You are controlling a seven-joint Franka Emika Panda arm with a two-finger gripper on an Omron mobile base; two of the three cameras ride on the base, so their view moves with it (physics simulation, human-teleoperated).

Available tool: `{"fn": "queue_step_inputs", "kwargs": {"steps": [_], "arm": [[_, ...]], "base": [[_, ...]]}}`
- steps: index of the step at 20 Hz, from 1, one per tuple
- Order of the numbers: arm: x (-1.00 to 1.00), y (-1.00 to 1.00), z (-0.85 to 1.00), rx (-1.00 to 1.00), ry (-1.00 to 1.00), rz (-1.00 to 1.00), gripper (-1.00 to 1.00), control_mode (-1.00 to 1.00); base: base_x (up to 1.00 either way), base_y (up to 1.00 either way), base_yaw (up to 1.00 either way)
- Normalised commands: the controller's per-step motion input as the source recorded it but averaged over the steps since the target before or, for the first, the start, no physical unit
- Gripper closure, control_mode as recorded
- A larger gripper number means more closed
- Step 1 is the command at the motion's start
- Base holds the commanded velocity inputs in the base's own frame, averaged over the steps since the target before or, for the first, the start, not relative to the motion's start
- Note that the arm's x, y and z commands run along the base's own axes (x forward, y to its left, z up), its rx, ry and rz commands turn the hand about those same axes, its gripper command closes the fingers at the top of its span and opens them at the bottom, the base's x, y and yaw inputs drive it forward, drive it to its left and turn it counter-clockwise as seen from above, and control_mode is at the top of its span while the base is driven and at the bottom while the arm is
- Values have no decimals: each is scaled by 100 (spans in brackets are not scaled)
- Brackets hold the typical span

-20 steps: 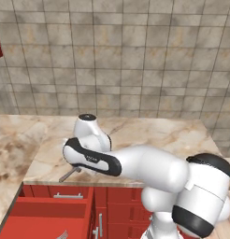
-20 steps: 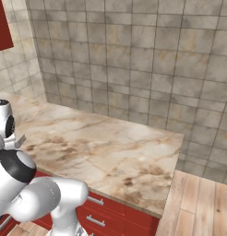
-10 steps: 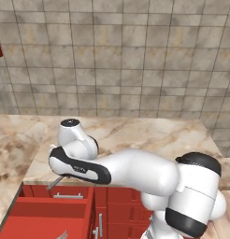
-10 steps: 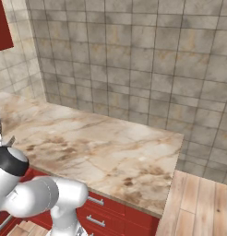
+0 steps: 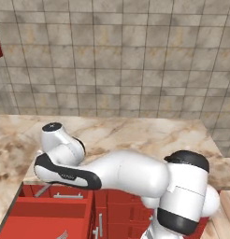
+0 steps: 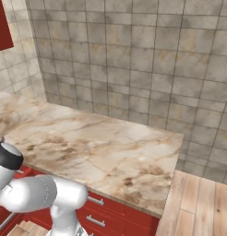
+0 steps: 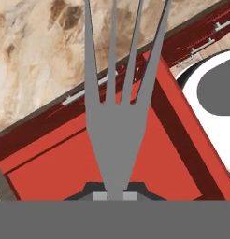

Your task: Organize the utensils by type. Pick up the wooden spoons from the counter and place them in the open cabinet. Then pick up the metallic utensils from the counter and place them in the open drawer.

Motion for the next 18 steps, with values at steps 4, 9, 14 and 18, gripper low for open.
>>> {"fn": "queue_step_inputs", "kwargs": {"steps": [4, 9, 14, 18], "arm": [[-20, 40, 0, -4, 3, 0, 100, -100], [-26, 43, 0, -7, 0, 0, 100, -100], [-21, 47, 0, -11, 0, 0, 100, -100], [-12, 41, 0, -10, 4, 0, 100, -100]], "base": [[0, 0, 0], [0, 0, 0], [0, 0, 0], [0, 0, 0]]}}
